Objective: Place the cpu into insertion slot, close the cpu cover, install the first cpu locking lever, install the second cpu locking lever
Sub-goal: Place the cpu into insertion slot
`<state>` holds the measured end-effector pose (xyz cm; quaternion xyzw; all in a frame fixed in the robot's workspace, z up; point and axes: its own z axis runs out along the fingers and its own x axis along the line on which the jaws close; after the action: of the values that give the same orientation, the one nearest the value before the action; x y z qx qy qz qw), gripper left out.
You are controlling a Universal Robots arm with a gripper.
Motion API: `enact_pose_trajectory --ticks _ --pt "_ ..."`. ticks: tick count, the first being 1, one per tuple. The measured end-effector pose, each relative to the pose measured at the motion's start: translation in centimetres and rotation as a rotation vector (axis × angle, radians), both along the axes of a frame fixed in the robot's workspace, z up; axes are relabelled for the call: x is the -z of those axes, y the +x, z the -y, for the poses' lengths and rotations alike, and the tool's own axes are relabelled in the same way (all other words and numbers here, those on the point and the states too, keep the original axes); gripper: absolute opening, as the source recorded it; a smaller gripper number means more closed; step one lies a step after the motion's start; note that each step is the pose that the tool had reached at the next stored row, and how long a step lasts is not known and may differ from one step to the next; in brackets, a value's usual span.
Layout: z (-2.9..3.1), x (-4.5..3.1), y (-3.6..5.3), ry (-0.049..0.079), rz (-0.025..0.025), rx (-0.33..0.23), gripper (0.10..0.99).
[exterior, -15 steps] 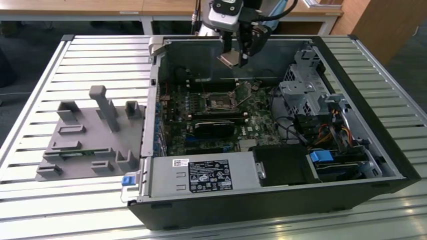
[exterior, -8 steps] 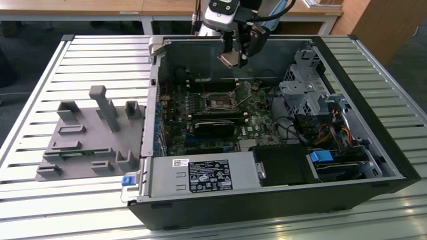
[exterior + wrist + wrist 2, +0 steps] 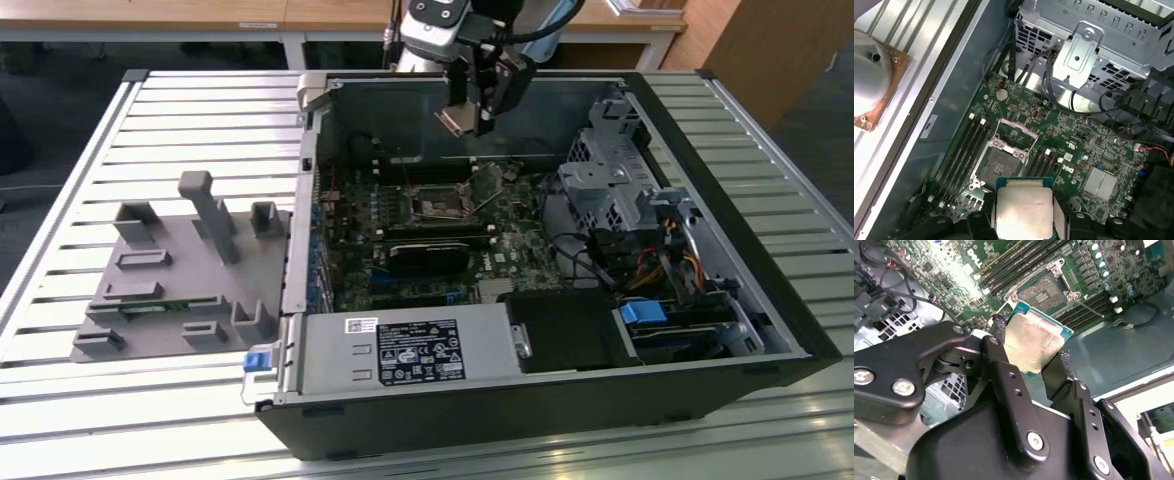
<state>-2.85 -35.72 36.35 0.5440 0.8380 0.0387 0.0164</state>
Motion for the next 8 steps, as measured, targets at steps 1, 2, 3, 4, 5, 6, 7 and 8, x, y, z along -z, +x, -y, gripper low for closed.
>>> enact_pose_trajectory --ticks 1,2,3,4,5,6,7,8 --pt "0.00 0.01 -0.01 0.000 0.0001 0.010 0.541" --pt "0.00 0.02 -0.01 0.000 0.0001 0.021 0.541" --pt "0.00 0.03 -0.02 -0.001 0.0000 0.032 0.541" --pt "0.00 0.04 -0.03 -0.001 0.0000 0.043 0.541" --pt "0.00 0.06 -0.03 -0.002 0.0000 0.055 0.541" --pt "0.00 0.09 -0.03 -0.004 0.0000 0.064 0.541" --pt "0.00 0.14 -0.04 -0.005 0.0001 0.073 0.541" --pt "0.00 0.18 -0.04 -0.008 0.0001 0.084 0.541"
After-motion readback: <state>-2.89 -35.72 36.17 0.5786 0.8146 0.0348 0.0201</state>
